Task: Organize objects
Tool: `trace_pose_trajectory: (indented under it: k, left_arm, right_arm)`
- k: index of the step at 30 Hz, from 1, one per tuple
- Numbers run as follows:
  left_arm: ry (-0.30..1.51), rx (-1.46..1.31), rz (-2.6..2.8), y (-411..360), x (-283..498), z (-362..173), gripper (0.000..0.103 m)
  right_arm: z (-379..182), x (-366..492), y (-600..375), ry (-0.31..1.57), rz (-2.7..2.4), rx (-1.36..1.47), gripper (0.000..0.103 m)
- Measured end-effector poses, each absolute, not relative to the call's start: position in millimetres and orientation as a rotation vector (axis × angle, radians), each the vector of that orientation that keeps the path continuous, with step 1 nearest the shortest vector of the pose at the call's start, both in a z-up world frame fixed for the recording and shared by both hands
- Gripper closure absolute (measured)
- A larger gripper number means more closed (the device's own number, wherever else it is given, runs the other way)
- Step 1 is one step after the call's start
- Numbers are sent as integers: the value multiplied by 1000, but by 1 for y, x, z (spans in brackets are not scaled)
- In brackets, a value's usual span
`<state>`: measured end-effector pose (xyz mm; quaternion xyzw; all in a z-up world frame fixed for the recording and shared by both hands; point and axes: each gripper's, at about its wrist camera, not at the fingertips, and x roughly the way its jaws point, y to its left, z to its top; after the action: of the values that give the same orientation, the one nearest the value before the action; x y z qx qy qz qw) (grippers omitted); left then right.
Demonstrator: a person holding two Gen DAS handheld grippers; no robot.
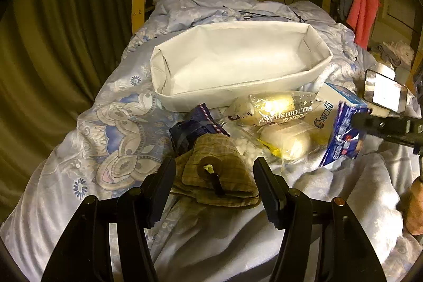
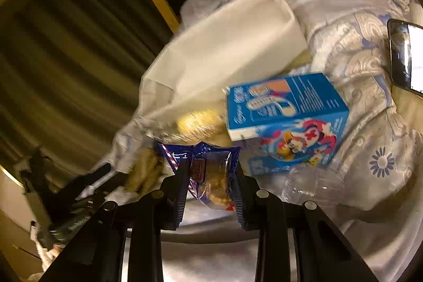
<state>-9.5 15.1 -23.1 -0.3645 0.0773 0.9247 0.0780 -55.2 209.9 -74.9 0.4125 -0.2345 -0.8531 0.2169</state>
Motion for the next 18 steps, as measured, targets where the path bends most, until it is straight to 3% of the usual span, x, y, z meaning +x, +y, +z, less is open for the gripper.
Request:
trace_pose_trajectory:
  k: [8,18]
  left_arm:
    - [227,-1048,2765,16,-6,-17,43]
    - [180,-968,2618,27,-22,37,43]
  right_arm:
    - [-69,-58,205,-666,-2323,1134,74]
    - [-8,-74,204,-679,-2331,1025,74]
